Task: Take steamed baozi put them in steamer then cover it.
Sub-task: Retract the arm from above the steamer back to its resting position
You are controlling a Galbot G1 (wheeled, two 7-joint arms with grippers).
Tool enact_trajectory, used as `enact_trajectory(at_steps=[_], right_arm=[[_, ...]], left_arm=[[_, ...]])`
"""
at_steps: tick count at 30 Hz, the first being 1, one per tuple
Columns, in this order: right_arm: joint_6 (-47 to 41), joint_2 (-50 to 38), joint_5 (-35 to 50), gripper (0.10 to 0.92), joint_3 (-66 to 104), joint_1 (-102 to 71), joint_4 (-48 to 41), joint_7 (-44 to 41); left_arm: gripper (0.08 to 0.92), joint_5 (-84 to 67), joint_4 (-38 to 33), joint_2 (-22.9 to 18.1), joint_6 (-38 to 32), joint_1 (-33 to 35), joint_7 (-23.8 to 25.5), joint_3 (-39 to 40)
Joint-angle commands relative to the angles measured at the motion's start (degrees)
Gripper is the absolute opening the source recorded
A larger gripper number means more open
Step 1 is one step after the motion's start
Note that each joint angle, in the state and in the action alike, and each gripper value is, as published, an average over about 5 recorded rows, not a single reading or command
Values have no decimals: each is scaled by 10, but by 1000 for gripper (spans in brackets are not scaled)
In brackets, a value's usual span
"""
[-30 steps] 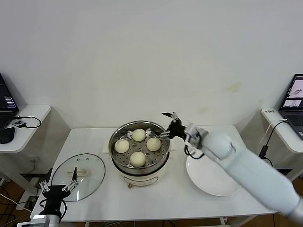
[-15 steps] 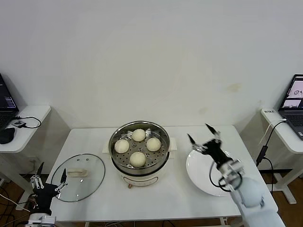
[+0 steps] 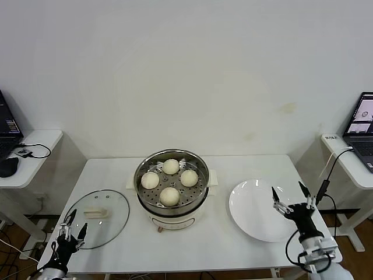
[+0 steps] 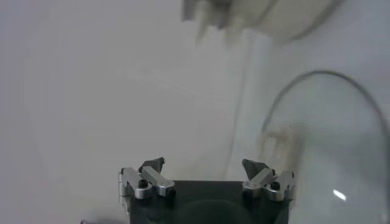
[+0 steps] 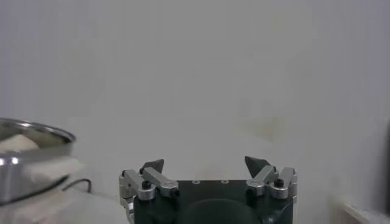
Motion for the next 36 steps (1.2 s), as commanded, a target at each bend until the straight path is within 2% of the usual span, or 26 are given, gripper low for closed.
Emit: enact_trajectory(at_steps=[1,8,19,36], right_arm=[[12,29,-5,823,47,-48,9,3],[15,33,-5,823,50,-54,7,0],[17,41,-8,823,50,-59,2,-3],[18,45,-13,823,45,-60,-9,-5]], left_arm=[[823,90,62,14,-1,-62,0,20],[823,87,101,25,0,-122,7,41],[823,78,153,36,1,-171,11,67],[823,74,188,32,0,-205,11,83]])
